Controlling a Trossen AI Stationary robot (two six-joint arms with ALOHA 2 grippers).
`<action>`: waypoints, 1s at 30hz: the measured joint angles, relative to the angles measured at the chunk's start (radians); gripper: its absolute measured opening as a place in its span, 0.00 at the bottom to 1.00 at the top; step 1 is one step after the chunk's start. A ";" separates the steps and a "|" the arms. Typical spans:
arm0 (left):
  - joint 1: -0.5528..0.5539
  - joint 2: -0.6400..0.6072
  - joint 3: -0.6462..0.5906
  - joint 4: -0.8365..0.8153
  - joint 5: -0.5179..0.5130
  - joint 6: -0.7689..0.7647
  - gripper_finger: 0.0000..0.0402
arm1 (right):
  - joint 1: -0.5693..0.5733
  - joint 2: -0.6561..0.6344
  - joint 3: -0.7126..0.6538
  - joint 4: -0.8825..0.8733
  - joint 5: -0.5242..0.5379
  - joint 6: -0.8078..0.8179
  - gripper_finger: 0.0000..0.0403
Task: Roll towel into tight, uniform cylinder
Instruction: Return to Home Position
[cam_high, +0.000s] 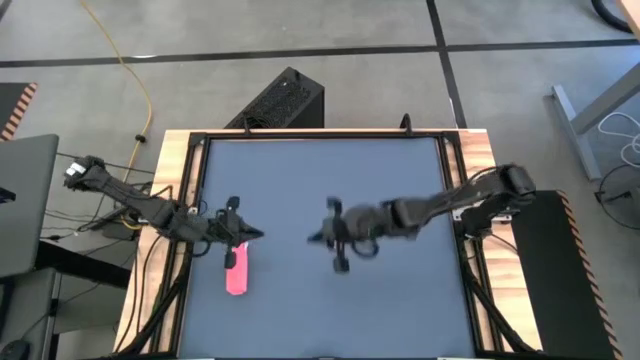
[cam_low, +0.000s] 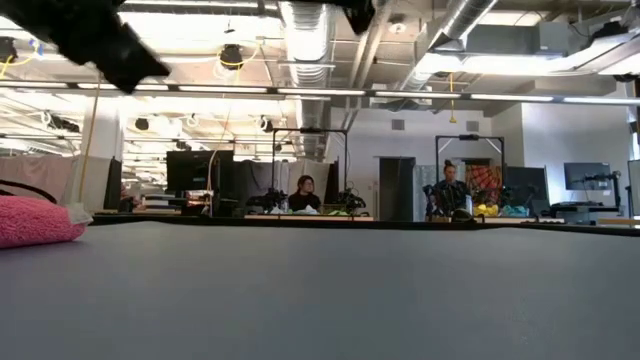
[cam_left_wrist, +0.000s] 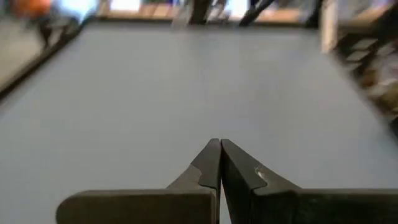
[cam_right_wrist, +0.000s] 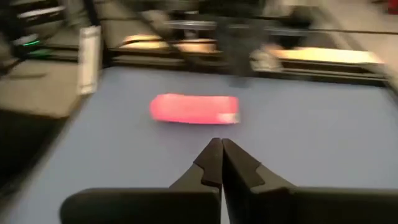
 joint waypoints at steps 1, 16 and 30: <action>0.039 -0.017 -0.023 0.070 0.053 0.053 0.00 | -0.024 -0.026 -0.026 0.011 -0.009 -0.001 0.05; 0.267 -0.482 -0.150 -0.048 0.253 0.100 0.00 | -0.217 -0.454 -0.706 0.486 -0.014 0.125 0.04; 0.266 -0.705 -0.390 0.042 0.287 0.051 0.00 | -0.238 -0.605 -1.101 0.791 0.077 0.217 0.04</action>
